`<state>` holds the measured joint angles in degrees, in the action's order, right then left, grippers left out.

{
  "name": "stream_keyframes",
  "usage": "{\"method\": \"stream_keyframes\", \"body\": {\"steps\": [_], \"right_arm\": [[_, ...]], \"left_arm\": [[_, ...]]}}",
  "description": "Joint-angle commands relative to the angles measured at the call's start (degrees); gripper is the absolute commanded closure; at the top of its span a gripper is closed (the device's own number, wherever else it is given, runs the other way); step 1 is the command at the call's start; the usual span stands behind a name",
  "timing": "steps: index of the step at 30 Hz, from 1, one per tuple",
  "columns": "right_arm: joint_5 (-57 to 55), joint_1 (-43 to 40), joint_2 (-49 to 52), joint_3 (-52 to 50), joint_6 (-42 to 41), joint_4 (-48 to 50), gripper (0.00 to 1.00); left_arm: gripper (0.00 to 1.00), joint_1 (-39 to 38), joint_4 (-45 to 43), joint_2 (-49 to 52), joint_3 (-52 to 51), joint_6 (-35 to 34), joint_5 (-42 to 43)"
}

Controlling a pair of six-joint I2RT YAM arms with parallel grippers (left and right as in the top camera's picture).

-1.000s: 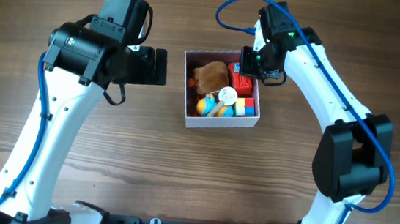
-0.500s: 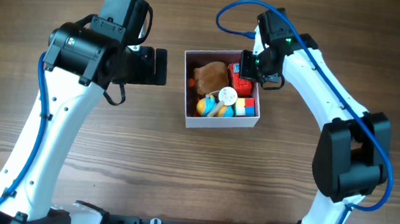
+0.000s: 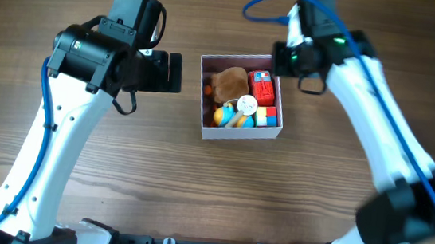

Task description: Pack container

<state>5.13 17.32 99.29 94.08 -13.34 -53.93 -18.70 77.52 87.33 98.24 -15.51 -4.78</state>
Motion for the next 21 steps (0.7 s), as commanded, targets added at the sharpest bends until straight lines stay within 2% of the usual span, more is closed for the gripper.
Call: {"method": "stream_keyframes", "body": {"steps": [1, 6, 10, 18, 19, 21], "right_arm": [[-6.56, -1.31, -6.19, 1.77, -0.63, -2.84, 0.96], [-6.19, -4.15, -8.17, 1.77, -4.17, -7.82, 0.95], [-6.67, -5.40, -10.27, 1.77, -2.43, -10.25, 0.96], [-6.60, -4.46, -25.16, 1.88, -1.60, -12.81, 0.94], [-6.62, -4.46, -27.87, 1.88, -1.57, -12.79, 0.92], [-6.62, -4.46, -33.33, 1.88, -1.22, -12.68, 0.72]], "left_arm": [[0.00, -0.15, -0.17, 0.22, 0.55, 0.96, 0.44], [0.00, -0.15, -0.17, 0.22, 0.55, 0.96, 0.44], [0.00, -0.15, -0.17, 0.22, 0.55, 0.96, 0.44], [0.00, -0.15, -0.17, 0.22, 0.55, 0.96, 0.44], [0.00, -0.15, -0.17, 0.22, 0.55, 0.96, 0.44], [0.00, -0.15, -0.17, 0.22, 0.55, 0.96, 0.44]]}}
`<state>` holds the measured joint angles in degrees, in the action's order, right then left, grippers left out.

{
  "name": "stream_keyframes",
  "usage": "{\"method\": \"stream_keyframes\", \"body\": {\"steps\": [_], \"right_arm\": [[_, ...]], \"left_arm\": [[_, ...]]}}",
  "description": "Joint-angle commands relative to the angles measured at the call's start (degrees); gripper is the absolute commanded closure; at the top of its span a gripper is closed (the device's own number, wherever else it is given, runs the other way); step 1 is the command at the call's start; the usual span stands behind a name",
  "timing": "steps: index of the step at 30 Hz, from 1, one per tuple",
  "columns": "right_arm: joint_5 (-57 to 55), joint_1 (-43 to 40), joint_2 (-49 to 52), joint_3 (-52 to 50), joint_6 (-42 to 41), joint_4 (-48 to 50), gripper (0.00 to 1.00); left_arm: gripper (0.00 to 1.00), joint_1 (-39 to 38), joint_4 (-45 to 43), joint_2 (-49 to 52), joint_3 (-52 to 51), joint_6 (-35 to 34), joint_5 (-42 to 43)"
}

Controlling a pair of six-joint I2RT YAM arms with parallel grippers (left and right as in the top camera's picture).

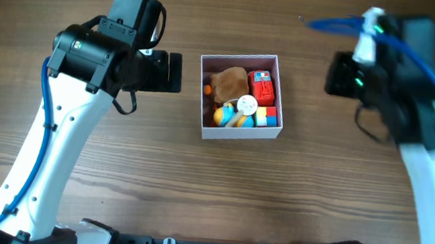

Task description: Pack container

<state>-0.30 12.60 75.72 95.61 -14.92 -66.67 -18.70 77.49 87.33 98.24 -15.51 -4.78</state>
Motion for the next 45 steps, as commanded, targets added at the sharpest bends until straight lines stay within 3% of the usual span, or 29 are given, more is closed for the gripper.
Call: {"method": "stream_keyframes", "body": {"steps": [1, 2, 3, 14, 19, 25, 28, 35, 45], "right_arm": [[-1.20, 0.26, -11.89, 0.35, 0.44, 0.17, 0.57], [-1.22, 0.26, -15.02, 0.35, 0.42, 0.28, 0.38], [-1.25, 0.26, -17.59, 0.35, 0.37, 0.48, 0.01], [-3.89, 0.24, -35.39, 0.33, -0.04, 0.98, 0.00], [-9.16, 0.24, -35.82, -0.20, -0.07, -0.90, 0.00], [-14.99, 0.24, -35.78, -8.15, -0.28, 0.04, 0.00], [-16.24, -1.11, -36.20, -15.39, -0.26, 4.50, 0.00], [-9.94, -14.97, -45.09, -41.64, -7.82, 18.38, 0.00], [-11.72, -16.68, -63.91, -70.75, -11.17, 28.96, 0.00]], "left_arm": [[0.00, -0.15, -0.15, 0.22, 0.55, 0.96, 0.44], [0.00, -0.15, -0.15, 0.22, 0.55, 0.96, 0.44], [0.00, -0.15, -0.13, 0.22, 0.55, 0.96, 0.44], [0.00, -0.15, -0.15, 0.22, 0.55, 0.96, 0.44], [0.00, -0.15, -0.15, 0.22, 0.55, 0.96, 0.44], [0.00, -0.15, -0.15, 0.22, 0.55, 0.96, 0.44], [0.00, -0.15, -0.15, 0.22, 0.55, 0.96, 0.44], [0.00, -0.15, -0.15, 0.22, 0.55, 0.96, 0.46], [0.00, -0.15, -0.15, 0.22, 0.55, 0.96, 0.44]]}}
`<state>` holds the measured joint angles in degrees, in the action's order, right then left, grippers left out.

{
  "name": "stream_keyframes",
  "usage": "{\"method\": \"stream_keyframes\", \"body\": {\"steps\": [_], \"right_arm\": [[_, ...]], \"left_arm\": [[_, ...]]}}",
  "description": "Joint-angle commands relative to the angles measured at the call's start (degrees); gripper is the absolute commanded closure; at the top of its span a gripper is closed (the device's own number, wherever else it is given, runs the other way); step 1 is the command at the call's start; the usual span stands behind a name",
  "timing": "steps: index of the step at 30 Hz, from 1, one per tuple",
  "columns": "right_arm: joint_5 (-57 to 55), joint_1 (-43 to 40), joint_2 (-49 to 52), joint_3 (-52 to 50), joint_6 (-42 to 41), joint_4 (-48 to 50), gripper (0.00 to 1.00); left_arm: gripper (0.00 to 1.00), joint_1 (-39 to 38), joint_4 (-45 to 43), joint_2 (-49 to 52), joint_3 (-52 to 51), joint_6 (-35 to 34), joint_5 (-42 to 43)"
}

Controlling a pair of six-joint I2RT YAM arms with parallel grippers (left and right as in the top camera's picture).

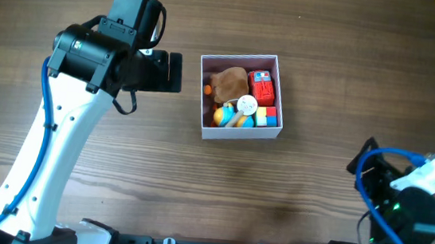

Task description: Pack container

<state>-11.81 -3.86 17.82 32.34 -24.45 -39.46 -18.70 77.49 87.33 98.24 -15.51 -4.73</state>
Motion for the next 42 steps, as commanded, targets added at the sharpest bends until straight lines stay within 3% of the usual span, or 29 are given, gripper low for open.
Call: {"method": "stream_keyframes", "body": {"steps": [1, 9, 14, 42], "right_arm": [[-0.20, -0.22, -7.15, -8.98, -1.64, 1.79, 0.00], [-0.15, -0.22, -17.14, -19.91, -1.75, 2.84, 0.00], [-0.09, -0.22, -17.62, -22.80, -4.26, 3.06, 0.00], [0.28, -0.24, -17.62, -22.82, -4.20, 3.87, 0.00]], "left_arm": [[0.00, -0.15, -0.15, 0.22, 0.55, 0.96, 0.39], [0.00, -0.15, -0.15, 0.22, 0.55, 0.96, 0.39], [0.00, -0.15, -0.15, 0.22, 0.55, 0.96, 0.39], [0.00, -0.04, -0.13, 0.22, 0.55, 0.96, 0.39]]}}
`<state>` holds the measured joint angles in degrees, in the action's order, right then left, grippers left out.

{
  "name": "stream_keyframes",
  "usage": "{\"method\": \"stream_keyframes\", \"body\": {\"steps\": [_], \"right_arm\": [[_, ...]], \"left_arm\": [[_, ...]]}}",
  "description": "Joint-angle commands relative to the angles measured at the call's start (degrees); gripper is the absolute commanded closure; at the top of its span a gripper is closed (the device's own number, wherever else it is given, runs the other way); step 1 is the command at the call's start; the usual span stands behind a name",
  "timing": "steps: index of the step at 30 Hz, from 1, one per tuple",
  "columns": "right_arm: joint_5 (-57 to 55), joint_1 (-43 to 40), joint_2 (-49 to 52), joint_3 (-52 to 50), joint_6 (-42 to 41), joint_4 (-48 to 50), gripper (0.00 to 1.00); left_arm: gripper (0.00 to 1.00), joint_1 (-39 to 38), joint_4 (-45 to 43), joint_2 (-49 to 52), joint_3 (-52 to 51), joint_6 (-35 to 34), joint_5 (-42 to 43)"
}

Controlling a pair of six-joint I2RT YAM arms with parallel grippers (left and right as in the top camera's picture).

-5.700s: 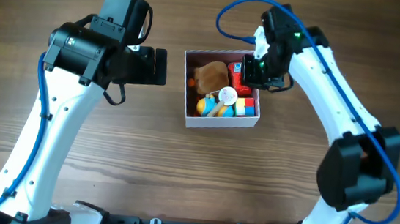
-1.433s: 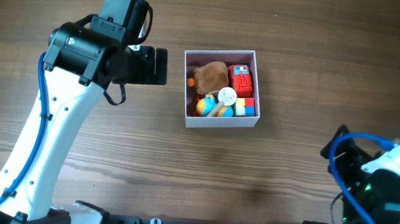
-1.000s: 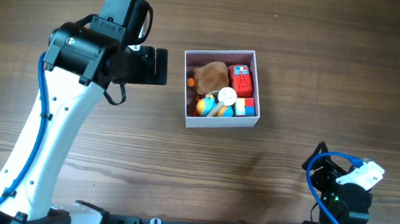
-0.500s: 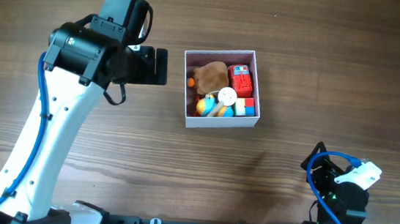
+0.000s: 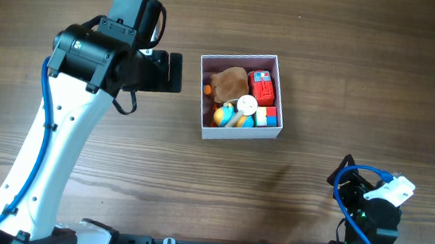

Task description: Pack container

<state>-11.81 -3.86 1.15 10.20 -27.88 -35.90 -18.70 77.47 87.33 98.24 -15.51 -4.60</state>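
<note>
A white open box (image 5: pixel 280 104) stands in the middle of the table. It holds a brown plush (image 5: pixel 230 82), a red block (image 5: pixel 262 86), a white round piece (image 5: pixel 246 104), small coloured cubes (image 5: pixel 264 115) and a blue-orange toy (image 5: pixel 227 118). My left gripper (image 5: pixel 176 73) hovers just left of the box's left wall; from above its jaws cannot be made out. The right arm (image 5: pixel 369 207) is folded at the front right, far from the box, with its fingers not distinguishable.
The wooden table (image 5: pixel 196 176) surrounds the box on all sides. A blue cable loops over the folded right arm. The left arm's white link stretches from the front left corner up to its wrist.
The right arm has drawn a little further left and closer to the table's front edge, folded more tightly. The left arm and the box's contents look the same.
The right arm first reached to the box's far right corner. It was then off to the right of the box, later low at the front right, and now sits folded there. The left arm held still beside the box, and the contents stayed put.
</note>
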Motion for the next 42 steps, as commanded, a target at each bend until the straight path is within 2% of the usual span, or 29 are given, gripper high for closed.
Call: {"method": "stream_keyframes", "body": {"steps": [1, 7, 11, 14, 17, 24, 34, 42], "right_arm": [[0.28, -0.22, -0.94, -0.68, -0.79, 0.31, 0.00], [0.28, -0.22, -0.94, -0.68, -0.79, 0.31, 0.00], [0.28, -0.22, -0.94, -0.68, -0.79, 0.31, 0.00], [0.28, -0.22, -0.94, -0.68, -0.79, 0.31, 0.00], [0.28, -0.22, -0.94, -0.68, -0.79, 0.31, 0.00], [0.28, -0.24, -0.94, -0.68, -0.79, 0.31, 0.01], [0.28, -0.22, -0.94, -0.68, -0.76, 0.31, 0.00], [0.28, -0.22, -0.94, -0.68, -0.79, 0.31, 0.00]], "left_arm": [[0.00, -0.04, -0.13, 0.22, 0.55, 0.96, 0.26], [0.00, -0.13, -0.85, -5.84, -0.17, 1.64, -6.12], [0.00, 2.89, -13.88, -15.67, -6.19, 1.60, -6.14], [0.00, 7.23, -25.46, -23.15, -14.38, 1.60, -3.43], [0.00, 12.39, -33.27, -30.36, -24.30, 1.60, 0.61], [0.00, 19.74, -42.32, -47.69, -46.99, 1.64, 2.38], [0.00, 19.02, -52.39, -70.27, -72.26, 1.57, 6.73], [0.00, 18.47, -57.40, -80.70, -84.06, 1.57, 7.19]]}}
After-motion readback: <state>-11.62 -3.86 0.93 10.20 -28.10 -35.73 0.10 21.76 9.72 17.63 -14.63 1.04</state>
